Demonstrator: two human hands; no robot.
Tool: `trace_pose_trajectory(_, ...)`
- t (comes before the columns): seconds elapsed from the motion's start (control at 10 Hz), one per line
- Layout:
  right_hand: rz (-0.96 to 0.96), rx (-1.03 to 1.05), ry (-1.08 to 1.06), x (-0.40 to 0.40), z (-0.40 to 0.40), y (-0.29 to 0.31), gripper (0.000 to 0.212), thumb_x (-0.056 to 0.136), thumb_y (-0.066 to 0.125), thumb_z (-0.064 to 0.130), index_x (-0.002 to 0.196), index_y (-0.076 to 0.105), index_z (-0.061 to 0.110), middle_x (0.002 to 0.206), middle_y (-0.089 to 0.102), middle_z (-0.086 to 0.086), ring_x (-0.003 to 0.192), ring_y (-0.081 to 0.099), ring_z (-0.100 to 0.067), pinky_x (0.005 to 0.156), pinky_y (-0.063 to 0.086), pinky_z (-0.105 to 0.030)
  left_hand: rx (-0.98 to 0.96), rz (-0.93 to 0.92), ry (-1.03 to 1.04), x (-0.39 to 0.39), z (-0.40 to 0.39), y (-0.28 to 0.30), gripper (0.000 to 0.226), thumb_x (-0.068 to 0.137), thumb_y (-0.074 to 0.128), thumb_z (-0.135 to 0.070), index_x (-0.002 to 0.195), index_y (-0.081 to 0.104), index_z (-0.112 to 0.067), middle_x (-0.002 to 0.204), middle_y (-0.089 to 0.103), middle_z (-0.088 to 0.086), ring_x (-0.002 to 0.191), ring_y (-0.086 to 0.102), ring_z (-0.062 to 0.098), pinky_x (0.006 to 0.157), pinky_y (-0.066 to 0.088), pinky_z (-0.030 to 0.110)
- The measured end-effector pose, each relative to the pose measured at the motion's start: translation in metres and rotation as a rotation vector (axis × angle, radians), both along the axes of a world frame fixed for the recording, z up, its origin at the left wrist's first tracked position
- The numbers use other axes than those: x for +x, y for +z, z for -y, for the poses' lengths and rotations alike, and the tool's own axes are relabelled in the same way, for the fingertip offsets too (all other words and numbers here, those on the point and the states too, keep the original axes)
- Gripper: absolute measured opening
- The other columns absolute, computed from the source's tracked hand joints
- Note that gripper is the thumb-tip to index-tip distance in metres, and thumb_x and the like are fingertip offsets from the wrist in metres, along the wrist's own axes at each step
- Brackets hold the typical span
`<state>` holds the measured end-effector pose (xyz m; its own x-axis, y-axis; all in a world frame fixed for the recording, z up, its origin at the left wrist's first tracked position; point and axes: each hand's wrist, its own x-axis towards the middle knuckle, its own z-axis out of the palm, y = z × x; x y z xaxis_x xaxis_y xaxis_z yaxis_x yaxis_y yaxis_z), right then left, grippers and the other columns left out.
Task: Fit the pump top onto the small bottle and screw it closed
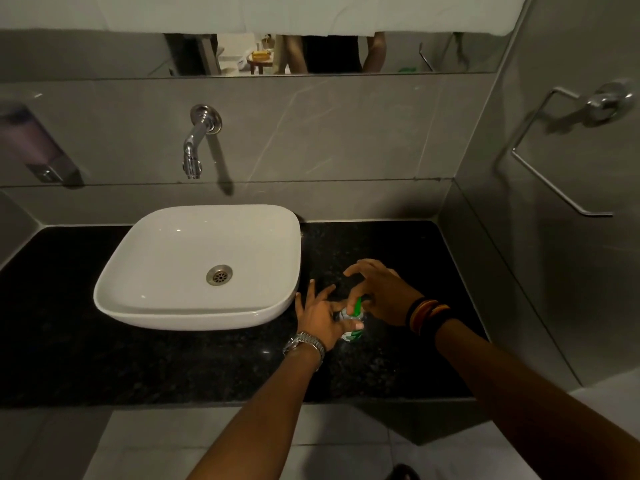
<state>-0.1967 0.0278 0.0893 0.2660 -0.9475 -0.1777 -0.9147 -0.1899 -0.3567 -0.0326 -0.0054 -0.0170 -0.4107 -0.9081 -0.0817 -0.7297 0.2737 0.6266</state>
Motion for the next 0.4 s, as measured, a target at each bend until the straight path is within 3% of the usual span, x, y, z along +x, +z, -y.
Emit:
trace_pose_trajectory(0.1, 0.007, 0.0, -0.004, -0.001, -0.001, 0.0, 0.03, 0.087, 0.063, 0.008, 0.092, 0.076, 0.035, 0.153, 0.034, 0.013, 0.149, 0.011, -0.015, 0.117, 0.018, -0.046, -0.004, 0.02, 0.001, 0.0, 0.0, 0.001, 0.044, 0.068, 0.074, -0.068, 0.103, 0.075, -0.043, 0.158, 0.038, -0.006, 0.155, -0.002, 0.025, 0.12, -0.012, 0.057)
trace_pose_trajectory(0.2, 0.057, -0.009, -0.058, -0.002, -0.007, 0.007, 0.037, 0.086, 0.066, 0.01, 0.114, 0.072, 0.032, 0.154, 0.034, 0.009, 0.15, 0.015, -0.015, 0.119, 0.017, -0.043, 0.017, 0.04, -0.008, 0.0, -0.002, 0.007, 0.053, 0.067, 0.073, -0.07, 0.112, 0.072, -0.043, 0.159, 0.037, -0.005, 0.155, -0.001, 0.027, 0.121, -0.01, 0.057)
trace_pose_trajectory(0.3, 0.202, -0.057, -0.111, -0.011, -0.015, 0.022, 0.053, 0.081, 0.073, 0.008, 0.131, 0.063, 0.024, 0.15, 0.042, 0.0, 0.146, 0.026, -0.019, 0.121, 0.021, -0.039, -0.012, 0.182, -0.105, 0.005, 0.004, 0.012, 0.091, 0.063, 0.076, -0.071, 0.144, 0.048, -0.039, 0.164, 0.028, -0.001, 0.155, 0.005, 0.029, 0.124, 0.001, 0.056)
trace_pose_trajectory(0.4, 0.483, -0.252, -0.227, -0.026, -0.037, 0.047, 0.047, 0.08, 0.081, 0.013, 0.124, 0.068, 0.022, 0.138, 0.054, 0.0, 0.132, 0.046, -0.013, 0.113, 0.037, -0.036, -0.037, 0.156, -0.171, 0.015, 0.015, 0.03, 0.111, 0.068, 0.082, -0.056, 0.157, 0.024, -0.025, 0.166, 0.021, 0.002, 0.155, 0.01, 0.027, 0.125, 0.015, 0.041)
